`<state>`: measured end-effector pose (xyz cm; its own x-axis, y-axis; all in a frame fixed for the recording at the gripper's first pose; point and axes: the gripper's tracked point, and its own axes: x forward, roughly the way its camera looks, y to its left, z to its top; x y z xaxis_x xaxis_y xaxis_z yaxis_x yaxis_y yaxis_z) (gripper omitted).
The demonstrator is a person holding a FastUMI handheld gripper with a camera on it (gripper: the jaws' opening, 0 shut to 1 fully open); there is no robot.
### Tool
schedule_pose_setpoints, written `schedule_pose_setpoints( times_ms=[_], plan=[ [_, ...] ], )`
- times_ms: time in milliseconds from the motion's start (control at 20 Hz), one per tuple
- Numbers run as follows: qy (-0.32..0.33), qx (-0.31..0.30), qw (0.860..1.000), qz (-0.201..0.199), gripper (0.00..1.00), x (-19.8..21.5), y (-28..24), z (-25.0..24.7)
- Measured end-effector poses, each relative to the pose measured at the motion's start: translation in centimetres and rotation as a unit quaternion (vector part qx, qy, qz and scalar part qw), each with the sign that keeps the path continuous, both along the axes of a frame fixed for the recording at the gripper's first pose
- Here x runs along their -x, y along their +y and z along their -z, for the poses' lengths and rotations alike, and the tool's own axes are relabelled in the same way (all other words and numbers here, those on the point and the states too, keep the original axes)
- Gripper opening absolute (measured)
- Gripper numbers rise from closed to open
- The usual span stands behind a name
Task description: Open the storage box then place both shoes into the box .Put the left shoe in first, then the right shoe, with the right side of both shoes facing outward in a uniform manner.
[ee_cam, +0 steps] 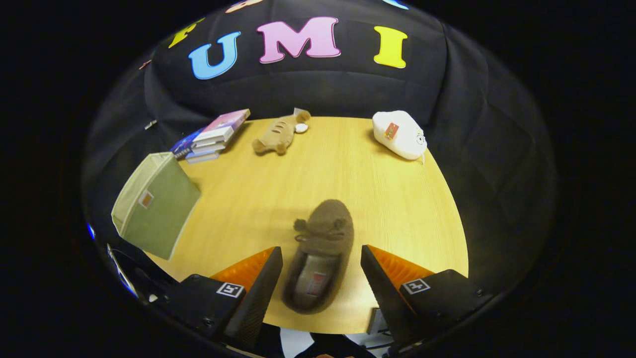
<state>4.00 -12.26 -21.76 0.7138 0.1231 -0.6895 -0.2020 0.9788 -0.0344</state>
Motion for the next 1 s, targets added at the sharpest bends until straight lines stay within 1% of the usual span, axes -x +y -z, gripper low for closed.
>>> schedule_pose_setpoints(
  times_ms=[250,400,450,500,650,700,750,850,900,950,1000],
  plan=[
    [0.054,-0.001,0.998,0.012,0.99,-1.0,-3.1,5.2],
    [0.067,-0.026,0.997,0.027,0.99,-2.7,-2.8,6.6],
    [0.068,-0.038,0.996,0.033,0.97,-3.3,-2.3,6.7],
    [0.071,-0.046,0.996,0.037,0.92,-3.8,-1.9,7.1],
    [0.084,-0.038,0.994,0.053,0.52,-4.2,-1.4,8.3],
    [0.081,-0.021,0.994,0.065,0.41,-4.4,-1.9,8.4],
    [0.078,-0.021,0.994,0.074,0.24,-4.3,-2.0,8.2],
    [0.081,-0.022,0.993,0.086,0.12,-4.3,-2.0,8.2],
    [0.087,-0.028,0.992,0.088,0.11,-4.0,-1.8,8.3],
    [0.095,-0.036,0.99,0.093,0.07,-3.8,-1.6,8.2],
    [0.095,-0.045,0.989,0.104,0.07,-3.7,-1.5,7.8]
  ],
)
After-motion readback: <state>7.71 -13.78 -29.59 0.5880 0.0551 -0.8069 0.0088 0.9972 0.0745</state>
